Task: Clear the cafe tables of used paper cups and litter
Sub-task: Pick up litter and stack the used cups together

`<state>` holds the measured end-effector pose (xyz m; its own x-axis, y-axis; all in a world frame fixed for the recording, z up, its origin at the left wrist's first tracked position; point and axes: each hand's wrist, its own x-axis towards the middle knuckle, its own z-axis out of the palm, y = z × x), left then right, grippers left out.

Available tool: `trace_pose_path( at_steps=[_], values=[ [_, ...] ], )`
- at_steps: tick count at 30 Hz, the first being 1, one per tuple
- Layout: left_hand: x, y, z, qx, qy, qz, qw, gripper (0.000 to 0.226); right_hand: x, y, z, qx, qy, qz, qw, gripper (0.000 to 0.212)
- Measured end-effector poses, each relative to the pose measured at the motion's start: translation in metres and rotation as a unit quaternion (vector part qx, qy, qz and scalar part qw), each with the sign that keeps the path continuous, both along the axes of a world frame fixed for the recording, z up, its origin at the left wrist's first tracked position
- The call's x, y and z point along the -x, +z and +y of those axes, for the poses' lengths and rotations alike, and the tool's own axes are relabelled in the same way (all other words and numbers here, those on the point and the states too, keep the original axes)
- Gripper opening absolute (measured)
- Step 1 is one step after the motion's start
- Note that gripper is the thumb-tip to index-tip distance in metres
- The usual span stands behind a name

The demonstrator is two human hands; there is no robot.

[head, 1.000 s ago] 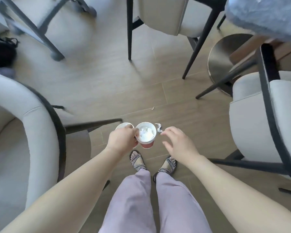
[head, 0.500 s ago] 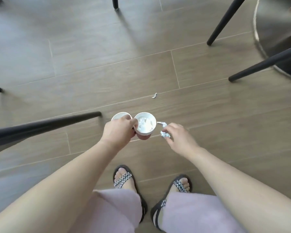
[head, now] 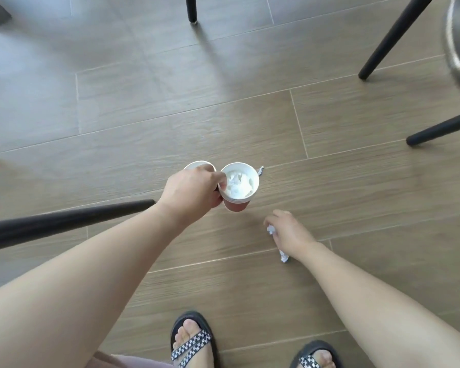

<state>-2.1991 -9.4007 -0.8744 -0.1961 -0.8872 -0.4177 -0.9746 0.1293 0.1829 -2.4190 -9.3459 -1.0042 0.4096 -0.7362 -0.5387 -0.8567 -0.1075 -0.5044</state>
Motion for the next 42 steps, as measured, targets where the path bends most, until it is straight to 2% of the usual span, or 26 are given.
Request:
trace_pose_path(
  at_steps=[9, 15, 17, 19, 21, 26, 28, 34, 37, 42],
  values=[
    [-0.014, -0.003, -0.001, -0.015, 0.027, 0.0, 1.0, 0.02, -0.025, -0.005, -0.072, 0.097, -0.109, -0.048, 0.988, 0.027],
    [-0.013, -0.009, -0.005, -0.002, 0.017, 0.001, 1.0, 0.019, -0.042, -0.024, -0.097, 0.118, -0.074, -0.026, 0.99, 0.036],
    [-0.016, -0.007, -0.005, 0.005, 0.015, -0.002, 1.0, 0.018, -0.043, -0.025, -0.1, 0.109, -0.075, -0.014, 0.991, 0.028],
    [-0.018, -0.005, -0.006, 0.007, 0.015, -0.004, 1.0, 0.018, -0.039, -0.024, -0.096, 0.087, -0.06, 0.008, 0.994, 0.015],
    [-0.018, -0.006, -0.006, 0.003, 0.01, -0.005, 1.0, 0.018, -0.03, -0.021, -0.086, 0.063, -0.057, 0.009, 0.996, 0.01],
    [-0.009, -0.01, -0.007, -0.007, -0.019, 0.006, 1.0, 0.019, 0.003, 0.003, -0.04, 0.075, -0.179, -0.031, 0.981, 0.016],
    [-0.002, -0.011, -0.011, -0.012, -0.034, 0.011, 0.999, 0.018, 0.016, 0.012, -0.015, 0.071, -0.193, -0.03, 0.978, 0.016],
    [0.024, -0.01, -0.023, 0.002, -0.058, 0.04, 0.998, 0.02, 0.027, 0.008, 0.05, -0.037, -0.019, 0.021, 0.999, 0.025],
    [0.03, -0.012, -0.023, 0.015, -0.06, 0.05, 0.997, 0.02, 0.023, 0.004, 0.058, -0.03, 0.001, 0.037, 0.999, 0.029],
    [0.027, -0.009, -0.016, 0.027, -0.069, 0.044, 0.996, 0.019, 0.024, -0.006, 0.064, 0.007, 0.029, 0.053, 0.998, 0.021]
  ],
)
